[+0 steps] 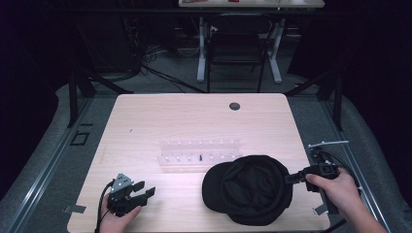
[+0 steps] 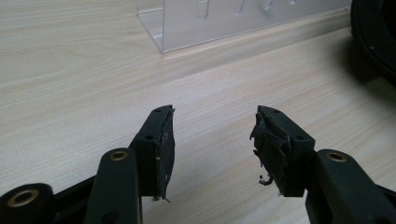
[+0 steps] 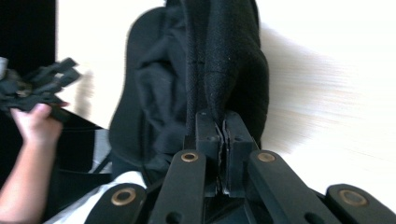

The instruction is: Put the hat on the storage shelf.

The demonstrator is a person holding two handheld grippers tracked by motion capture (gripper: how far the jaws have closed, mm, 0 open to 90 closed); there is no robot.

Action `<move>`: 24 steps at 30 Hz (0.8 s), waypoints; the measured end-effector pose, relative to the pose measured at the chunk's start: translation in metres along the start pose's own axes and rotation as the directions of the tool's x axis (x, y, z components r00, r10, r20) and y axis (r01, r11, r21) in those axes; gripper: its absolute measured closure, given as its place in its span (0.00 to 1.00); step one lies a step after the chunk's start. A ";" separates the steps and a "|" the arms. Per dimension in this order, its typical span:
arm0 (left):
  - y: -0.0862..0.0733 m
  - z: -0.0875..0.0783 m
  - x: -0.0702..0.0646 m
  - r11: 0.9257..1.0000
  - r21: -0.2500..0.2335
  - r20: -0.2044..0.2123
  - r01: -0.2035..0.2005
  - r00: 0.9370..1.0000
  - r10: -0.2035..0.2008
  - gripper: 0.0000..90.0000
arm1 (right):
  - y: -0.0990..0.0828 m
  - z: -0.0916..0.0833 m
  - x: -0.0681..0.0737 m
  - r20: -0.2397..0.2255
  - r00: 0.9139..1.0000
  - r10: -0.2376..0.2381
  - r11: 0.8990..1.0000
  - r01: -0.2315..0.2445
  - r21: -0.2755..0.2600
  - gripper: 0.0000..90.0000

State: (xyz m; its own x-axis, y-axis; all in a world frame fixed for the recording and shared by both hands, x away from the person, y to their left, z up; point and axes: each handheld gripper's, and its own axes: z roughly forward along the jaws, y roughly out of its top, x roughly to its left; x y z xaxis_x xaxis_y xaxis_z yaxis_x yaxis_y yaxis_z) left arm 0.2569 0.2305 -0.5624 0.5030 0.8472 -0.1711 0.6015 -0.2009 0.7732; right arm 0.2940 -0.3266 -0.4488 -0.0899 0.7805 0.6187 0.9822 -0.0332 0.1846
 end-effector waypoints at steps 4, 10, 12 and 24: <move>0.000 0.000 0.000 1.000 -0.002 -0.001 -0.001 1.000 0.001 0.53 | 0.001 -0.003 0.007 -0.041 0.999 -0.006 1.000 0.006 -0.015 0.97; 0.000 0.000 0.000 1.000 -0.005 -0.002 0.000 1.000 0.000 0.53 | 0.002 -0.006 0.016 -0.071 0.997 -0.010 0.999 0.007 -0.038 0.97; 0.000 0.000 0.000 1.000 -0.004 -0.002 0.000 1.000 0.000 0.53 | 0.002 -0.006 0.020 -0.072 0.997 -0.002 0.999 -0.001 -0.052 0.97; 0.000 0.000 0.000 1.000 -0.003 -0.001 -0.001 1.000 0.001 0.53 | 0.008 -0.018 0.034 -0.124 0.992 -0.030 0.999 0.024 -0.049 0.98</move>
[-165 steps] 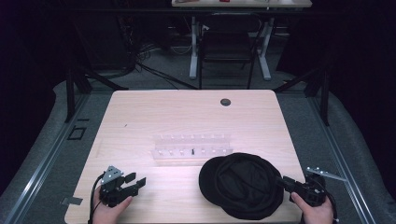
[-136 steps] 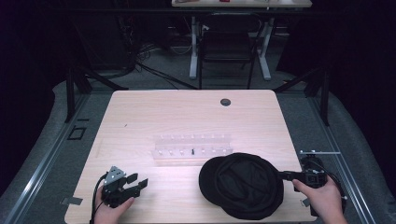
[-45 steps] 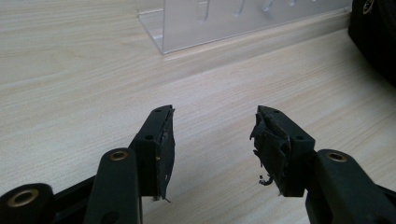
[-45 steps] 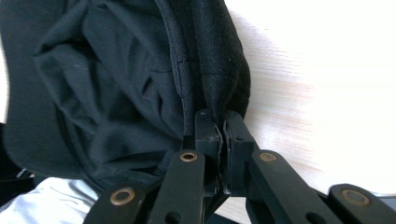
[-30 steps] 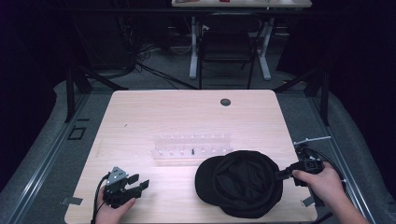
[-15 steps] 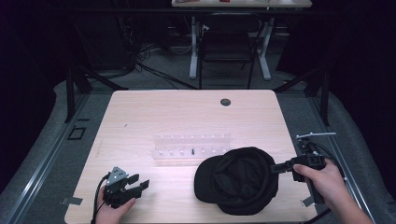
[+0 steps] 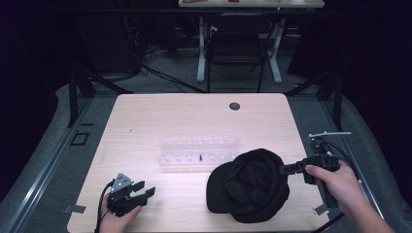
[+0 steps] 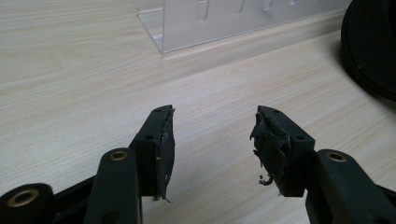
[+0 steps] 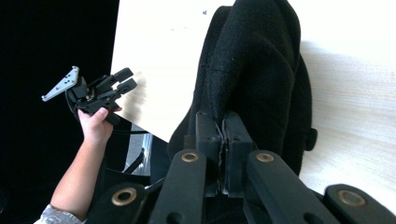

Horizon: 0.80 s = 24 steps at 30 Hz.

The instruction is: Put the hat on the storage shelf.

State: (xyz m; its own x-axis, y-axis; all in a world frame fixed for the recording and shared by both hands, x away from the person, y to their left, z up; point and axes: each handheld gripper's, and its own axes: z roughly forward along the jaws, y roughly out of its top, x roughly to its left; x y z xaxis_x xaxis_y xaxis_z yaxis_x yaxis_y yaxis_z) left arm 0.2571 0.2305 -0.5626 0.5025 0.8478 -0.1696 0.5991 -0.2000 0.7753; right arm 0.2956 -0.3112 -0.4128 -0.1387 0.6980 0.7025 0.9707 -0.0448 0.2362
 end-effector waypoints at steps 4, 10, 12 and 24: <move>0.000 0.000 0.000 1.000 0.000 0.001 0.000 1.000 0.000 0.53 | 0.002 -0.002 0.006 -0.033 0.999 -0.007 1.000 0.007 0.001 0.98; 0.000 0.000 0.000 1.000 -0.001 0.001 -0.001 1.000 0.001 0.53 | 0.003 -0.005 0.017 -0.072 0.997 -0.010 1.000 0.009 -0.011 0.98; 0.000 -0.001 0.000 1.000 0.000 0.002 -0.001 1.000 0.001 0.53 | 0.003 -0.005 0.020 -0.088 0.996 -0.012 1.000 0.011 -0.017 0.98; 0.000 -0.001 0.000 1.000 -0.004 0.001 0.000 1.000 0.000 0.53 | 0.005 -0.015 0.042 -0.140 0.988 -0.063 0.997 0.055 -0.056 0.98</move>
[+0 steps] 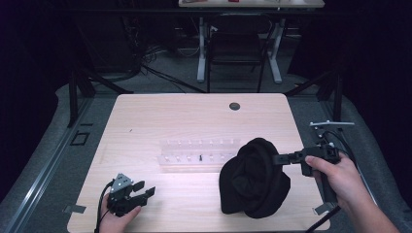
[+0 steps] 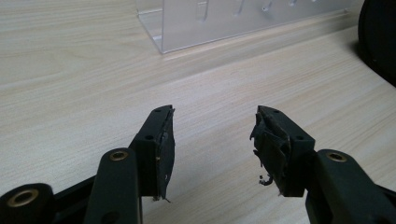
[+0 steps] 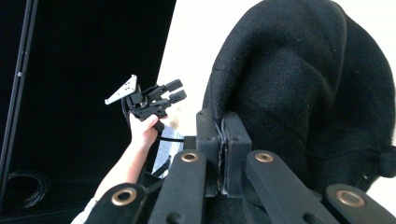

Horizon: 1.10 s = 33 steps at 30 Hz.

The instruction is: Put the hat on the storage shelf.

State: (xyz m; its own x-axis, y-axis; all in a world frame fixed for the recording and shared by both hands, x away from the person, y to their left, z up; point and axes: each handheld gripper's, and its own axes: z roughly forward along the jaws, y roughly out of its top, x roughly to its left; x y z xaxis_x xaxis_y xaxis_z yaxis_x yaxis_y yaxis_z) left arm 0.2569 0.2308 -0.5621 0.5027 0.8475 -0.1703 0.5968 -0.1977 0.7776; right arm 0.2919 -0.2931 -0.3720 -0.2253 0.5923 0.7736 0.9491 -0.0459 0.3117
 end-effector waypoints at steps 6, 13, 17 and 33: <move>0.000 0.000 0.000 1.000 -0.002 -0.002 0.002 1.000 -0.002 0.53 | 0.002 -0.005 0.008 -0.011 1.000 -0.018 1.000 0.017 -0.014 0.98; 0.000 0.000 0.000 1.000 0.003 0.000 -0.001 1.000 0.001 0.53 | 0.006 -0.012 0.018 -0.008 0.999 -0.042 0.998 0.041 -0.037 0.98; 0.000 0.000 0.000 1.000 0.006 0.003 -0.001 1.000 0.001 0.53 | 0.009 -0.017 0.022 -0.007 0.999 -0.046 0.997 0.045 -0.054 0.98; 0.000 0.001 0.000 1.000 0.002 0.003 0.002 1.000 -0.002 0.53 | 0.025 -0.022 0.042 -0.053 0.997 -0.058 0.994 0.053 -0.097 0.98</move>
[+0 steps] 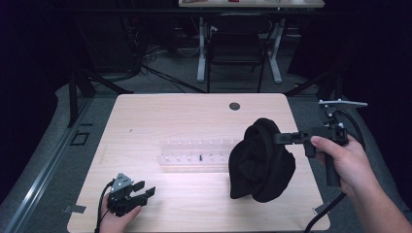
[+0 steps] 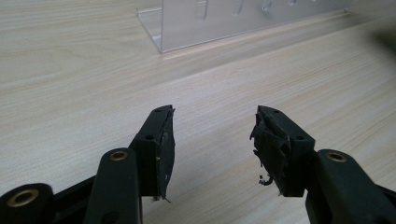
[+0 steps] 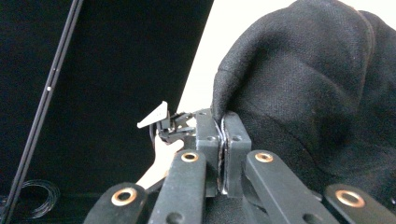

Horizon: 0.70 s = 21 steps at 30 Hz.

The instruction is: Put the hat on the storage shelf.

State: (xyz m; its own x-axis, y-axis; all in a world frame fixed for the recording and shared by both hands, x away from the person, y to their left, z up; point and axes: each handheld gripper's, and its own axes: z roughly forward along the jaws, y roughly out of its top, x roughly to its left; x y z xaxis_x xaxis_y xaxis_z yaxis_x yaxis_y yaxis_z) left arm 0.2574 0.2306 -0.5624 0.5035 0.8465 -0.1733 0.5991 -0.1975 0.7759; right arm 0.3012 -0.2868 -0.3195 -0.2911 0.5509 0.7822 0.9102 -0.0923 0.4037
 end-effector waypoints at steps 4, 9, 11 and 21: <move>0.000 0.000 0.000 1.000 0.001 0.001 -0.002 1.000 0.002 0.53 | 0.005 0.002 0.005 -0.005 1.000 -0.004 1.000 0.004 -0.005 0.98; 0.000 0.000 0.000 1.000 -0.003 0.000 0.000 1.000 0.000 0.53 | 0.011 0.003 0.008 -0.024 1.000 0.001 1.000 -0.001 -0.015 0.98; 0.000 0.000 0.000 1.000 -0.002 0.001 0.000 1.000 0.000 0.53 | 0.014 0.005 0.009 -0.025 1.000 0.001 1.000 -0.002 -0.017 0.98; 0.001 -0.001 0.000 1.000 -0.003 0.002 -0.002 1.000 0.002 0.53 | 0.024 0.013 0.018 -0.037 0.999 -0.014 1.000 0.013 -0.018 0.98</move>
State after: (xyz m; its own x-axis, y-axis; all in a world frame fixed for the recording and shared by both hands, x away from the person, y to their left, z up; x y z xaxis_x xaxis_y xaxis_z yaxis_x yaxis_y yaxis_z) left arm 0.2571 0.2310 -0.5612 0.5056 0.8452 -0.1732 0.5964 -0.1974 0.7780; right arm 0.3217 -0.2685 -0.3018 -0.3142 0.5209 0.7937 0.9008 -0.1003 0.4224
